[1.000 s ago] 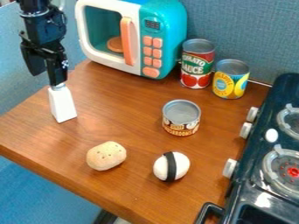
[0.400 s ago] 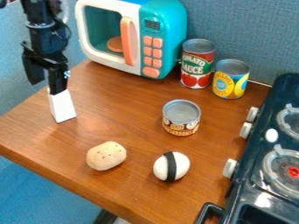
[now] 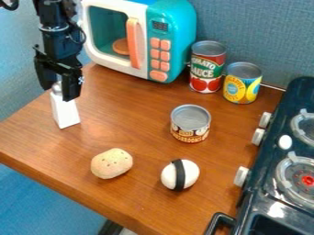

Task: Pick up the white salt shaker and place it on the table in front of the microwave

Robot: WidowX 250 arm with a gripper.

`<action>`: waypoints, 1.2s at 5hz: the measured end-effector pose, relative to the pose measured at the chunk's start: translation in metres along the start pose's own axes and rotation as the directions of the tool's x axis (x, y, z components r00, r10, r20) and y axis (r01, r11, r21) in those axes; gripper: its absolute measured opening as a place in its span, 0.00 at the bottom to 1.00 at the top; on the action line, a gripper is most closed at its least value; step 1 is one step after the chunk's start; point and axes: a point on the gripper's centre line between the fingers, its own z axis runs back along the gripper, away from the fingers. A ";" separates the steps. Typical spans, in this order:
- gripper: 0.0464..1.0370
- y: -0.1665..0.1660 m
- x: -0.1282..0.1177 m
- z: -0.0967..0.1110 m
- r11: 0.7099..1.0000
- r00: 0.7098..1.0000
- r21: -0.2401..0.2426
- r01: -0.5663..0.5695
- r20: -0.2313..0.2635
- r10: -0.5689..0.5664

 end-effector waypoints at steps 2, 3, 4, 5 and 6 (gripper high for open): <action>0.47 -0.005 0.002 -0.002 0.999 1.000 -0.033 0.005 0.019 -0.004; 0.47 -0.010 0.007 0.010 0.997 1.000 -0.078 -0.004 0.029 0.006; 0.47 -0.006 0.017 0.028 0.995 0.999 -0.094 -0.030 0.040 0.034; 0.47 -0.001 0.031 0.024 0.991 0.998 -0.117 -0.061 0.016 0.064; 0.47 0.006 0.046 0.014 0.985 0.993 -0.127 -0.118 -0.003 0.119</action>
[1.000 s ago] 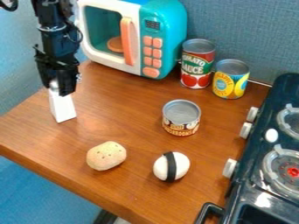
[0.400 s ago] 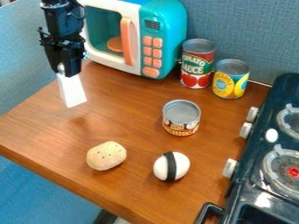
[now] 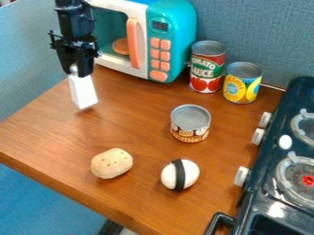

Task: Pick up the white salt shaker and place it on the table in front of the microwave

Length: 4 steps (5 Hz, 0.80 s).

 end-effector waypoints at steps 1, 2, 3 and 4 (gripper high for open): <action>0.47 0.008 0.020 -0.006 0.999 0.999 -0.001 -0.033 0.007 0.033; 0.47 0.012 0.031 -0.006 0.999 0.999 -0.001 -0.046 0.008 0.046; 0.47 0.013 0.034 -0.002 0.998 0.998 0.004 -0.060 0.023 0.059; 0.47 0.015 0.035 -0.004 0.997 0.997 0.012 -0.075 0.028 0.074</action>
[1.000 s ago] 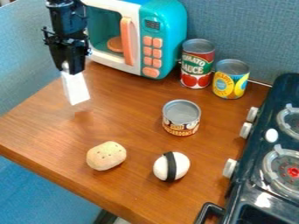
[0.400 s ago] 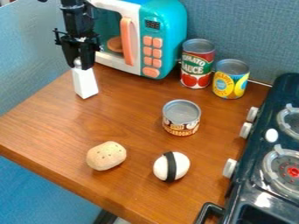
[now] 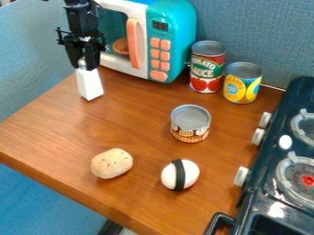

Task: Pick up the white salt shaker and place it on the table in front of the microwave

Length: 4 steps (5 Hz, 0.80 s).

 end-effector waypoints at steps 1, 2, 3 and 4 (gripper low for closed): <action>0.54 -0.001 -0.003 -0.006 1.000 1.000 -0.002 -0.009 -0.007 0.009; 0.59 -0.002 -0.006 -0.008 1.000 1.000 -0.004 -0.010 -0.004 0.010; 0.54 -0.003 -0.006 -0.007 1.000 1.000 -0.006 -0.010 0.002 0.011; 0.84 -0.008 -0.011 -0.009 0.999 0.999 -0.031 -0.031 0.011 0.031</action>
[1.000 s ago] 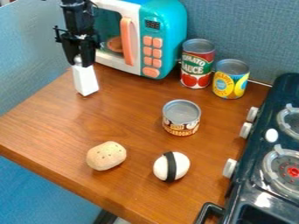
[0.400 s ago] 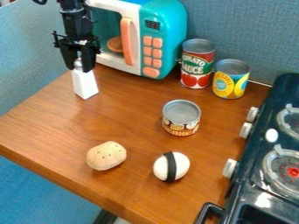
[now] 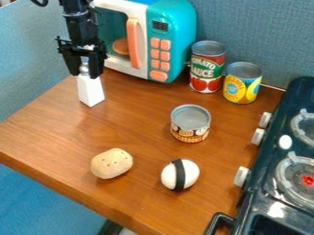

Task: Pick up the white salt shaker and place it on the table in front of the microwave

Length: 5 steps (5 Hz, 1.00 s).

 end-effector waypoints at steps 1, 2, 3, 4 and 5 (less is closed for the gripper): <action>0.97 -0.002 -0.009 0.013 1.000 0.999 -0.002 -0.010 0.050 0.010; 0.97 -0.001 -0.024 0.035 1.000 0.994 0.018 -0.018 0.111 0.016; 0.96 -0.005 -0.046 0.050 0.998 0.993 0.061 -0.012 0.119 0.005; 0.96 -0.033 -0.071 0.051 0.996 0.994 0.061 0.071 0.075 -0.076; 0.96 -0.057 -0.080 0.044 0.989 0.988 0.043 0.143 0.055 -0.145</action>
